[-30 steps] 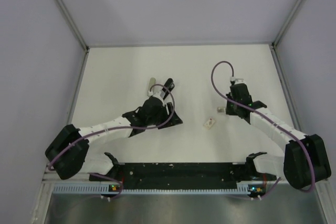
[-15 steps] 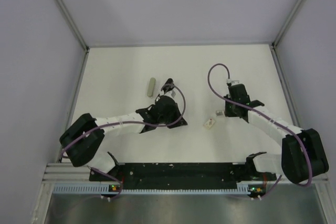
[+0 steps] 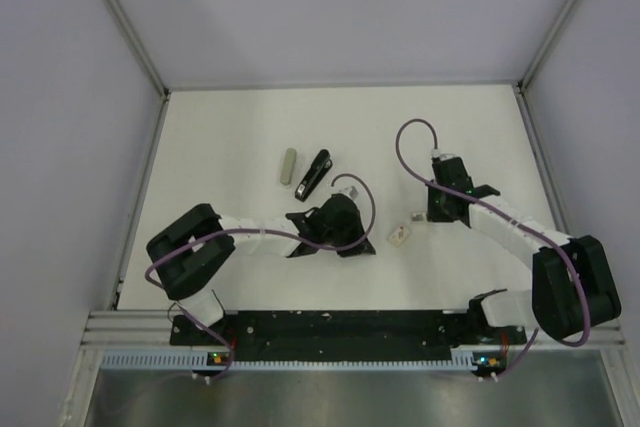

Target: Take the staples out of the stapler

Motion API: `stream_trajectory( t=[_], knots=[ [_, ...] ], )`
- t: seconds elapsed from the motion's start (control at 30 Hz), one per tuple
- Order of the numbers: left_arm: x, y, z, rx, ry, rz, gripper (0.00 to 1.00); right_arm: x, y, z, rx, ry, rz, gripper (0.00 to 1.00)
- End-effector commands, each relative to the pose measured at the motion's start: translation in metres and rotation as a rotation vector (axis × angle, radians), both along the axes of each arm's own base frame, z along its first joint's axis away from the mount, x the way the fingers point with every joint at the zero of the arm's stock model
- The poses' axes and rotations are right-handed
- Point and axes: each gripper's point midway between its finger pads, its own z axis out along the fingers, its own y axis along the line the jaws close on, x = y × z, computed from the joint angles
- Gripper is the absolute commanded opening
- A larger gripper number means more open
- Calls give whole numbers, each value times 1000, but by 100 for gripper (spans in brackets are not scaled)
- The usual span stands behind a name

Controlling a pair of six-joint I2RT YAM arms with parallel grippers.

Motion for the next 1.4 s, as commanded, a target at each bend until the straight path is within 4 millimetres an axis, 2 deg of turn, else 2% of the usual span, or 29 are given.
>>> stream_trajectory(
  t=[0.0, 0.27, 0.57, 1.07, 1.37],
  knots=[
    [10, -40, 30, -121, -40, -24, 0, 13, -1, 13, 10, -32, -39, 0],
    [13, -61, 16, -114, -5, -28, 0, 10, 0, 11, 11, -13, -48, 0],
    [13, -69, 9, -112, 5, -32, 0, 12, 0, 7, -14, 5, -45, 0],
    [20, -67, -2, -83, -10, -8, 0, 12, 20, 4, -30, 22, 11, 0],
    [33, -57, -7, -63, -16, 20, 0, -3, 26, -2, -31, 76, 53, 0]
  ],
)
